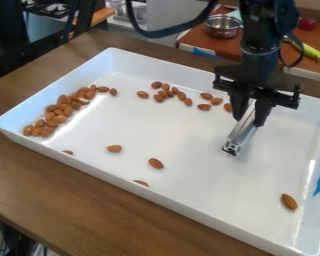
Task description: Sweep into pile
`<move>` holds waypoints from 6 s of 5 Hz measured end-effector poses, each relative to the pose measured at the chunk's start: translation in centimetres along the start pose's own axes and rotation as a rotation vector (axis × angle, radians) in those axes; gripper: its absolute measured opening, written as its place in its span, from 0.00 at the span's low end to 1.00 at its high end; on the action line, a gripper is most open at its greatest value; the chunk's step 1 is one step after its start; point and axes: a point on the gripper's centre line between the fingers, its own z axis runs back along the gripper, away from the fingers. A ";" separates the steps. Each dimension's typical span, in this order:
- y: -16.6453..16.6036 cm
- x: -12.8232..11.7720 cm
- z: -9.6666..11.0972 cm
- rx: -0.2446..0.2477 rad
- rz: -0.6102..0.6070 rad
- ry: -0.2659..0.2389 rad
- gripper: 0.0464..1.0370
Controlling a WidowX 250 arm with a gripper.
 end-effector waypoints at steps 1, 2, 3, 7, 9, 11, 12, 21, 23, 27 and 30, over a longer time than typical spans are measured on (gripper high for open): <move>-0.1 0.2 -0.8 0.002 0.007 0.009 0.28; 0.0 0.1 -1.3 0.002 0.006 0.016 0.28; 1.4 0.6 -1.4 -0.006 0.033 0.008 0.28; 10.2 -0.6 0.0 -0.063 0.149 0.023 0.28; 13.3 -0.6 0.0 -0.050 0.194 0.010 0.28; 8.7 -0.3 3.6 -0.155 0.153 -0.024 0.28; 6.8 -0.4 3.5 -0.157 0.121 -0.017 0.28; 15.6 -0.4 -0.5 -0.054 0.266 -0.034 0.28; 17.3 -0.9 -0.4 0.012 0.398 -0.091 0.28; 22.7 -3.8 0.7 0.198 0.496 0.026 0.28; 14.2 -2.8 6.3 -0.121 0.385 -0.072 0.28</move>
